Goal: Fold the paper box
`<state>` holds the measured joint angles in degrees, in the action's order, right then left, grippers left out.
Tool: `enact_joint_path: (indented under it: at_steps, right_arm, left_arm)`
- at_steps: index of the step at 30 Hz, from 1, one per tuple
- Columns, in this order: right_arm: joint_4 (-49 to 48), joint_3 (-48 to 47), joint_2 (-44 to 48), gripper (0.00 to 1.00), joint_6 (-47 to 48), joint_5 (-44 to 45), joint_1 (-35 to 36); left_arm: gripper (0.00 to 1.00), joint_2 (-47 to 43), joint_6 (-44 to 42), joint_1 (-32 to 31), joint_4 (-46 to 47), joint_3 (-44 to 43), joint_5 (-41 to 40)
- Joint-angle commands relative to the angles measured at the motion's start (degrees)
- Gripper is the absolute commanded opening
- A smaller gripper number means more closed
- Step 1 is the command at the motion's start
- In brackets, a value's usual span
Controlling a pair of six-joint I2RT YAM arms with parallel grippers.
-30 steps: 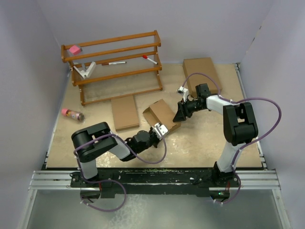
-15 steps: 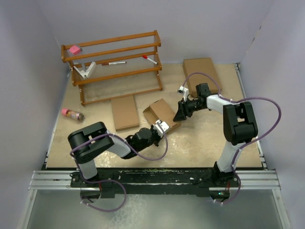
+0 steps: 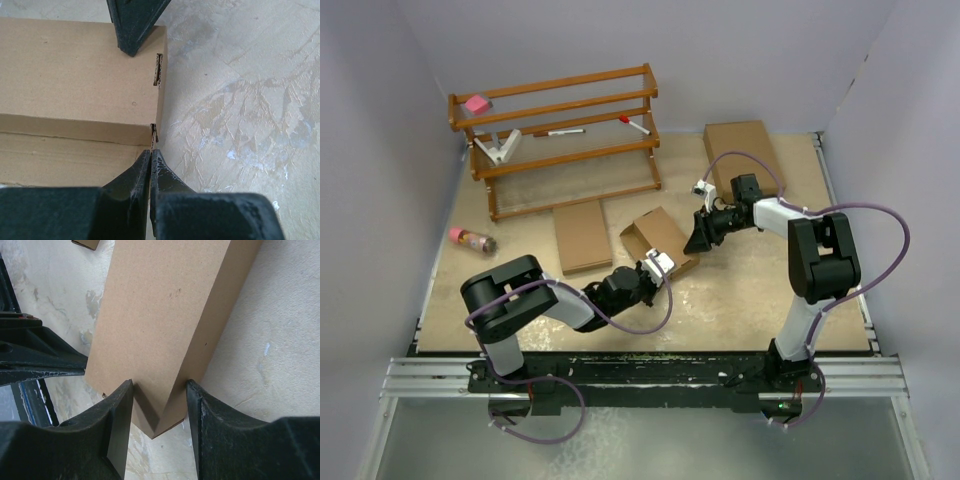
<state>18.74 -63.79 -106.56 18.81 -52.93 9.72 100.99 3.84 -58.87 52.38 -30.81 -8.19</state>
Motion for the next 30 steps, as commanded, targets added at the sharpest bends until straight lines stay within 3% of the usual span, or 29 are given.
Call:
enact_joint_path:
  at_steps: [1, 30]
  right_arm:
    - [1.25, -1.51, -0.79, 0.46, 0.66, 2.2, 0.04]
    - [1.8, -2.22, -1.89, 0.43, 0.16, 4.32, 0.06]
  left_arm:
    - [0.04, -2.29, 1.25, 0.8, 2.11, -2.09, -0.87]
    - [0.04, 0.07, 3.02, 1.63, 7.9, 0.53, -0.04]
